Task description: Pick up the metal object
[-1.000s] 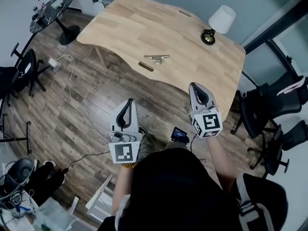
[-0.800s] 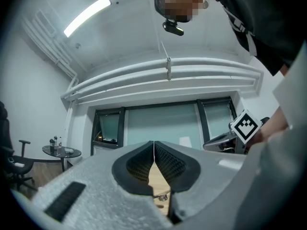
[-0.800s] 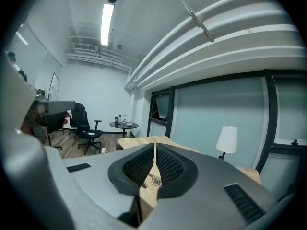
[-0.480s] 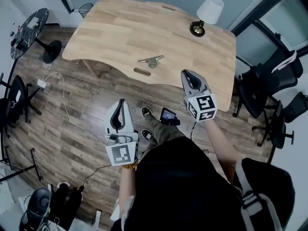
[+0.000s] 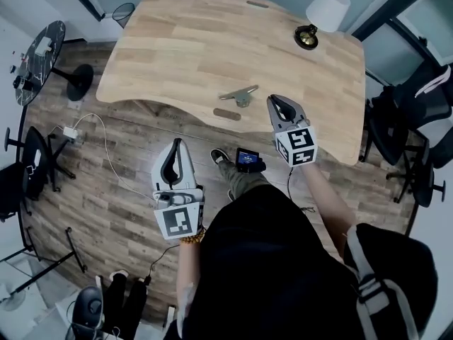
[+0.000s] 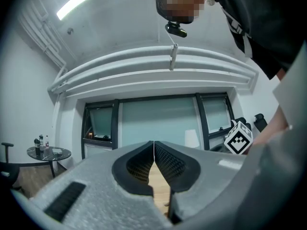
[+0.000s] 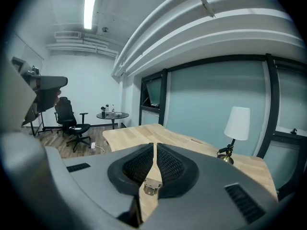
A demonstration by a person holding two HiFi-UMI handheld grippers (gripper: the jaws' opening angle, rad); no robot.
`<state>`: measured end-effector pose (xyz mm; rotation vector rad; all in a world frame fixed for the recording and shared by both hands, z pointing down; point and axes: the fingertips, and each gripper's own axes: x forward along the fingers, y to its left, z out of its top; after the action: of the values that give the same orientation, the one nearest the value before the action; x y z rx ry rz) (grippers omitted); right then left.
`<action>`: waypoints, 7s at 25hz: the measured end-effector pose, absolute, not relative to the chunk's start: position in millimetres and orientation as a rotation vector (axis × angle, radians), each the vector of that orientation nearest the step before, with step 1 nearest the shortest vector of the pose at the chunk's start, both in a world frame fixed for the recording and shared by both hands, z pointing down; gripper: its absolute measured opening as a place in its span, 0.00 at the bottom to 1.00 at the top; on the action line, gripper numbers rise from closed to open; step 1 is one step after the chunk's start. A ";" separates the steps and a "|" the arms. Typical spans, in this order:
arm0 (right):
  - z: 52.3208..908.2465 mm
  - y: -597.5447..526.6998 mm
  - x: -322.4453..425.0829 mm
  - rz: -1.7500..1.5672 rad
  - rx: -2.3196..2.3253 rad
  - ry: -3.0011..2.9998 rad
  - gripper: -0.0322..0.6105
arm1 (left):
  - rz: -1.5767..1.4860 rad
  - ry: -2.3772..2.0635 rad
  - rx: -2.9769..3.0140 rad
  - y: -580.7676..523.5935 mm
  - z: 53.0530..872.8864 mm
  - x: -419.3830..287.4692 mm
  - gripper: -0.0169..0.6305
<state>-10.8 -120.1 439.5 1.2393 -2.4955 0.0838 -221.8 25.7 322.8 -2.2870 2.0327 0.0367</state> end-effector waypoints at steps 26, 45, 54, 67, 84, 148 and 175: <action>638.8 -218.7 -29.8 0.467 1.193 -2.180 0.28 | -0.182 1.787 -2.555 -160.9 360.1 -235.4 0.06; 697.2 -211.5 -58.5 0.647 1.197 -2.113 0.50 | -0.239 1.696 -2.683 -187.8 387.3 -229.0 0.06; 726.0 -210.0 -70.3 0.713 1.147 -2.065 0.51 | -0.247 1.663 -2.712 -189.6 392.0 -217.2 0.06; 729.2 -214.8 -70.0 0.616 1.168 -2.001 0.50 | -0.244 1.702 -2.707 -193.7 397.3 -221.2 0.06; 729.6 -216.2 -68.8 0.638 1.149 -1.966 0.50 | -0.242 1.691 -2.703 -192.2 395.8 -217.4 0.06; 617.8 -262.5 -68.3 0.450 1.231 -2.188 0.49 | -0.150 1.647 -2.667 -214.1 378.1 -196.1 0.06; 526.9 -295.5 -77.0 0.258 1.330 -2.314 0.49 | -0.110 1.609 -2.635 -227.8 360.4 -191.9 0.06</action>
<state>-77.0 -295.5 526.9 1.3302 -2.3137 0.2579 -191.9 -227.8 360.4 -2.6349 1.6094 -0.1095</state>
